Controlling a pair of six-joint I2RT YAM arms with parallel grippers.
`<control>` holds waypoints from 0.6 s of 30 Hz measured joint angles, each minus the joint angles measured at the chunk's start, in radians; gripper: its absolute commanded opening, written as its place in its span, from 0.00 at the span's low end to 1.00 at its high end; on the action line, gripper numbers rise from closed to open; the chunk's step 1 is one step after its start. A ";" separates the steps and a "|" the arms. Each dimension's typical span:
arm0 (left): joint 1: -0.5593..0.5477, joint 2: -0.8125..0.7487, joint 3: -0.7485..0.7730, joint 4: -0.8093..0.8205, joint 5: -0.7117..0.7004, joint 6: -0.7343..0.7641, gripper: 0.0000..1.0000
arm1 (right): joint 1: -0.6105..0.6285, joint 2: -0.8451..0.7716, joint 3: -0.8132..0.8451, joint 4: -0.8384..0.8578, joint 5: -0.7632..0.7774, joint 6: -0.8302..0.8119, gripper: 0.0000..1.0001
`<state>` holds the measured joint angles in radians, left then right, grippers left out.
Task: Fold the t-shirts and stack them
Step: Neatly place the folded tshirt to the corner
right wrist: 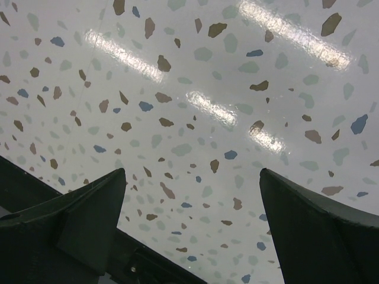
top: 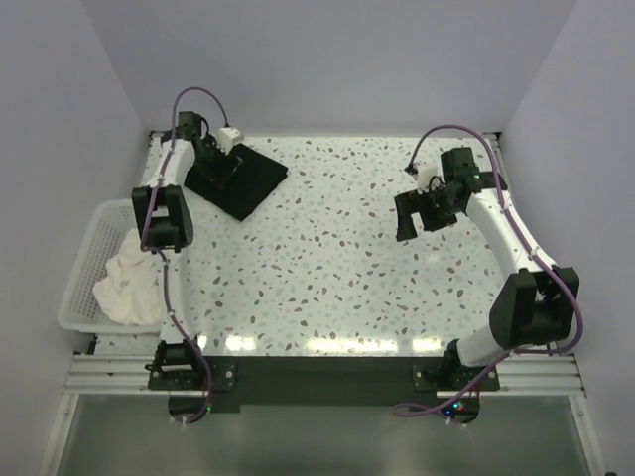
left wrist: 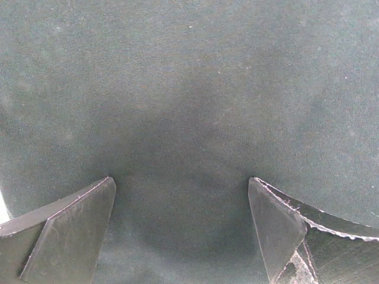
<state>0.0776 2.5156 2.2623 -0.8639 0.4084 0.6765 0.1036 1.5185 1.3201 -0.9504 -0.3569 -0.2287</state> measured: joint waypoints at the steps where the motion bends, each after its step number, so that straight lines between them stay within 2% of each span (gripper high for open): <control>1: 0.002 0.005 0.008 -0.003 0.002 -0.013 0.98 | 0.000 0.001 0.000 0.000 0.000 0.000 0.99; 6: 0.023 0.017 0.023 0.006 -0.016 -0.159 0.89 | 0.000 0.016 0.016 -0.002 0.000 0.000 0.99; 13: 0.087 -0.025 -0.055 0.079 -0.141 -0.426 0.89 | 0.000 0.020 0.021 -0.002 0.000 -0.001 0.99; 18: 0.149 -0.039 -0.082 0.101 -0.293 -0.511 0.90 | 0.000 0.020 0.021 -0.002 0.000 -0.001 0.99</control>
<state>0.2268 2.4763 2.1799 -0.7631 0.1154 0.1654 0.1036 1.5387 1.3407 -0.9524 -0.3569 -0.2295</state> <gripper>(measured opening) 0.897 0.985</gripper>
